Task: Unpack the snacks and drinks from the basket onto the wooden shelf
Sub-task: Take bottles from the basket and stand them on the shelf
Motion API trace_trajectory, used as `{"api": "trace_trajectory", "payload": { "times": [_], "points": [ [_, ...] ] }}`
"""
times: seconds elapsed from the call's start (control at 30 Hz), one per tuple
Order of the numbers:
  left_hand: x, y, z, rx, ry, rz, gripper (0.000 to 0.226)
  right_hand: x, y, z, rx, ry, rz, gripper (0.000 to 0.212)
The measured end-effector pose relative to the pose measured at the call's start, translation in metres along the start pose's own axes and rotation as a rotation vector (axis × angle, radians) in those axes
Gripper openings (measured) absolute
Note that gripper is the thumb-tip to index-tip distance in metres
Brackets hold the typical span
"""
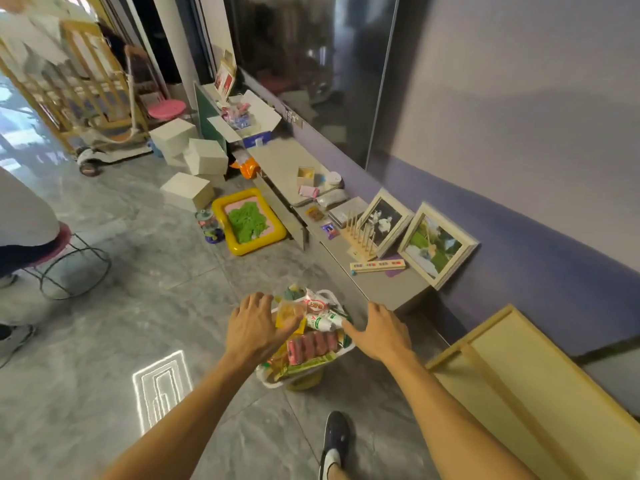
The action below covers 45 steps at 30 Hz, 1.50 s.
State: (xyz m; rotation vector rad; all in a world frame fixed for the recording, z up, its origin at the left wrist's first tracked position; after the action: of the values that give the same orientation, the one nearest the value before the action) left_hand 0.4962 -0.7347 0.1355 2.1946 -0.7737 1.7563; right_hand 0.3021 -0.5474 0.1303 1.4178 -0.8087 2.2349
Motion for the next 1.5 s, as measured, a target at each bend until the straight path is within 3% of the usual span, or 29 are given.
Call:
{"api": "trace_trajectory", "payload": {
  "times": [0.3, 0.5, 0.7, 0.77, 0.83, 0.97, 1.17, 1.3, 1.5],
  "points": [
    [-0.120, 0.092, -0.071, -0.079, 0.089, 0.249, 0.117, -0.078, 0.131, -0.073, 0.030, -0.013, 0.212, 0.083],
    [-0.227, 0.145, -0.080, -0.068, 0.133, 0.350, 0.087, -0.172, 0.202, -0.114, 0.036, -0.004, 0.288, 0.073],
    [-0.342, 0.187, -0.060, -0.154, 0.207, 0.545, 0.108, -0.268, 0.247, -0.140, 0.069, 0.047, 0.304, 0.077],
    [-0.372, 0.193, -0.055, -0.200, 0.211, 0.572, 0.098, -0.294, 0.253, -0.142, 0.087, 0.077, 0.297, 0.070],
    [-0.389, 0.198, -0.053, -0.218, 0.189, 0.535, 0.072, -0.311, 0.257, -0.142, 0.076, 0.108, 0.272, 0.063],
    [-0.391, 0.205, -0.054, -0.261, 0.127, 0.509, 0.045, -0.323, 0.264, -0.146, 0.051, 0.208, 0.218, 0.056],
    [-0.380, 0.218, -0.029, -0.156, -0.073, 0.461, 0.062, -0.293, 0.269, -0.137, 0.031, 0.274, 0.090, 0.040],
    [-0.319, 0.225, -0.049, -0.106, -0.241, 0.475, 0.031, -0.238, 0.262, -0.126, 0.016, 0.290, 0.007, 0.032],
    [-0.221, 0.239, -0.089, -0.249, -0.393, 0.343, 0.041, -0.122, 0.239, -0.100, 0.006, 0.276, -0.153, 0.026]
  ]
}}
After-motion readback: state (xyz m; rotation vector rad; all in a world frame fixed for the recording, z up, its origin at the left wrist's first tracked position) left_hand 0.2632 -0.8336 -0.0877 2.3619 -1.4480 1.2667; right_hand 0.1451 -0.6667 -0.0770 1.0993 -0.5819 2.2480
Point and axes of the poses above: each hand's wrist, its own y-axis towards the middle knuckle, its own x-axis out of the back of the hand, z = x × y, the point moved 1 cm from there along y, towards the middle knuckle, and after that the axes turned 11 degrees about x, right-handed, at the moved point
